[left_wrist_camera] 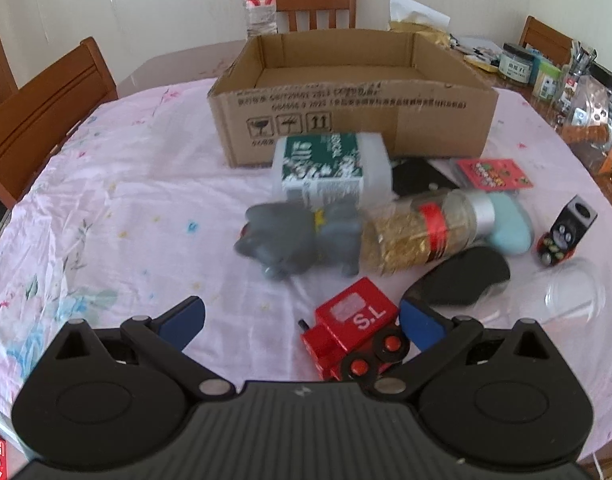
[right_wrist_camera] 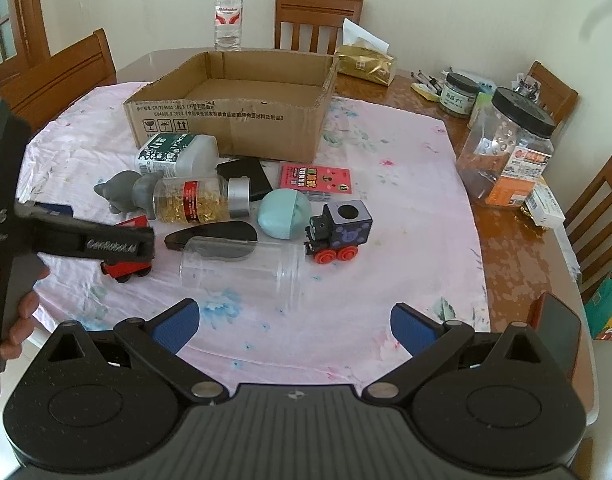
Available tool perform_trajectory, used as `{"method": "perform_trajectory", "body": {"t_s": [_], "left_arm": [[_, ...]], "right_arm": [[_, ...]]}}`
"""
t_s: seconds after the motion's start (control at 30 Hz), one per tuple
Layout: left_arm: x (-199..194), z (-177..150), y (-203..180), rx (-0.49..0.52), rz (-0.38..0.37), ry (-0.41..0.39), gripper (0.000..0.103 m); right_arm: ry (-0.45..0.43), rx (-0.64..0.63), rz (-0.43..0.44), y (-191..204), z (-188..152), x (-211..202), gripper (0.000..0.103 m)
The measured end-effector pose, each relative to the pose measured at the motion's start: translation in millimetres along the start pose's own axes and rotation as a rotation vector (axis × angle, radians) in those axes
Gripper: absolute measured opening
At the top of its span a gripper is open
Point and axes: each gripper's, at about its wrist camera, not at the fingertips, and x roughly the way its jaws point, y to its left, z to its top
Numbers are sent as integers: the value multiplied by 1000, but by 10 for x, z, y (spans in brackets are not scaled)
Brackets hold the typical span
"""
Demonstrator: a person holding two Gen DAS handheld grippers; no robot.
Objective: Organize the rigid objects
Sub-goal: 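Close the left gripper on the red S.L train while the right grasps the clear jar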
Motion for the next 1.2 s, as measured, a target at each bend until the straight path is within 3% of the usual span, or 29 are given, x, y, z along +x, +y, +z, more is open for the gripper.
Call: {"method": "perform_trajectory", "body": {"t_s": [0.37, 0.57, 0.93, 1.2], "left_arm": [[-110, -140, 418, -24, 30, 28, 103], [-152, -199, 568, -69, 1, 75, 103], [-29, -344, 565, -68, -4, 155, 103], [-67, -383, 782, -34, 15, 139, 103]], "right_arm": [[40, 4, 78, 69, 56, 205, 103], [75, 76, 131, 45, 119, 436, 103], [83, 52, 37, 256, 280, 714, 103], [123, 26, 16, 164, 148, 758, 103]]}}
